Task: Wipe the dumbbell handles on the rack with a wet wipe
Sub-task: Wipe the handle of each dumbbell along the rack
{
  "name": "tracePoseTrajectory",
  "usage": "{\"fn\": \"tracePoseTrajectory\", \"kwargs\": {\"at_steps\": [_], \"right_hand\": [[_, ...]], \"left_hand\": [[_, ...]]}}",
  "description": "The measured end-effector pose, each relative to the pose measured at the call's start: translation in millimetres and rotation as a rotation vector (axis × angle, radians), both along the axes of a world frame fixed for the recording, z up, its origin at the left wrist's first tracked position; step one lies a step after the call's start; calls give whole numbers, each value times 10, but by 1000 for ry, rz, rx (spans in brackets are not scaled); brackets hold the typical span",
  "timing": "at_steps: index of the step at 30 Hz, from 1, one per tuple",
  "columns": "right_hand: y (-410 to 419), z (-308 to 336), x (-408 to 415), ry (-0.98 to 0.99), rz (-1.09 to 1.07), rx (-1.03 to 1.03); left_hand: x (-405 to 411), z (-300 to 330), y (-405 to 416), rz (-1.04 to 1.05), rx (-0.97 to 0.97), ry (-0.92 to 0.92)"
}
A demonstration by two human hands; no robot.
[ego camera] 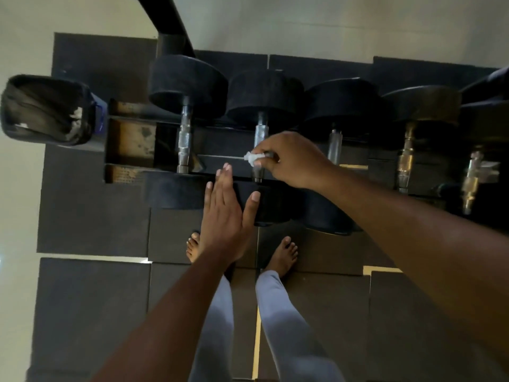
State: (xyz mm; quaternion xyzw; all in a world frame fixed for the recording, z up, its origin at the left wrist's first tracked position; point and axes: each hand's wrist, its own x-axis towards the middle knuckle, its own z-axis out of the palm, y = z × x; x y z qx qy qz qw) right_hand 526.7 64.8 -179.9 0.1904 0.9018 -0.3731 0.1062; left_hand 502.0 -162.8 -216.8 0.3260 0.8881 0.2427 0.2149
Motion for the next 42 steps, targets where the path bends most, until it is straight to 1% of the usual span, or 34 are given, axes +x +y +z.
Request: {"fn": "tracePoseTrajectory", "kwargs": {"at_steps": [2, 5, 6, 9, 11, 15, 17, 20, 22, 23, 26, 27, 30, 33, 35, 36, 39, 42], "right_hand": [[-8, -57, -102, 9, 140, 77], [22, -185, -134, -30, 363, 299], [47, -221, -142, -41, 413, 329], [70, -243, -284, -97, 526, 327], [46, -202, -468, -210, 618, 355], [-46, -71, -857, -552, 807, 405], [-106, -116, -1007, -625, 836, 416], [-222, -225, -1076, -685, 785, 407], [-219, -209, -1037, -671, 754, 390], [-204, -159, -979, -635, 723, 374], [-75, -89, -699, -380, 614, 319], [-24, -86, -585, -328, 565, 292], [48, -143, -267, -237, 369, 167], [9, -222, -51, -154, 150, -42], [-34, -267, 33, -166, 19, -100], [-43, -293, 75, -203, -60, -148], [-23, -350, 203, -327, -304, -351], [39, -417, 246, -365, -366, -369]], "left_hand": [[16, -12, 18, 15, 9, 12], [38, -44, 32, 42, 38, 34], [48, -57, 41, 52, 48, 42], [59, -88, 48, 69, 72, 58], [59, -106, 53, 73, 89, 60], [57, -132, 52, 84, 111, 59], [58, -130, 57, 93, 124, 61], [52, -116, 61, 91, 111, 52], [42, -112, 62, 78, 102, 44], [33, -108, 57, 74, 98, 42], [34, -100, 47, 68, 94, 33], [35, -98, 48, 68, 92, 33], [32, -104, 54, 66, 83, 37], [27, -119, 56, 63, 73, 45], [35, -123, 63, 61, 68, 50], [35, -125, 62, 59, 66, 53], [33, -123, 69, 55, 72, 52], [34, -133, 61, 48, 66, 69]]}}
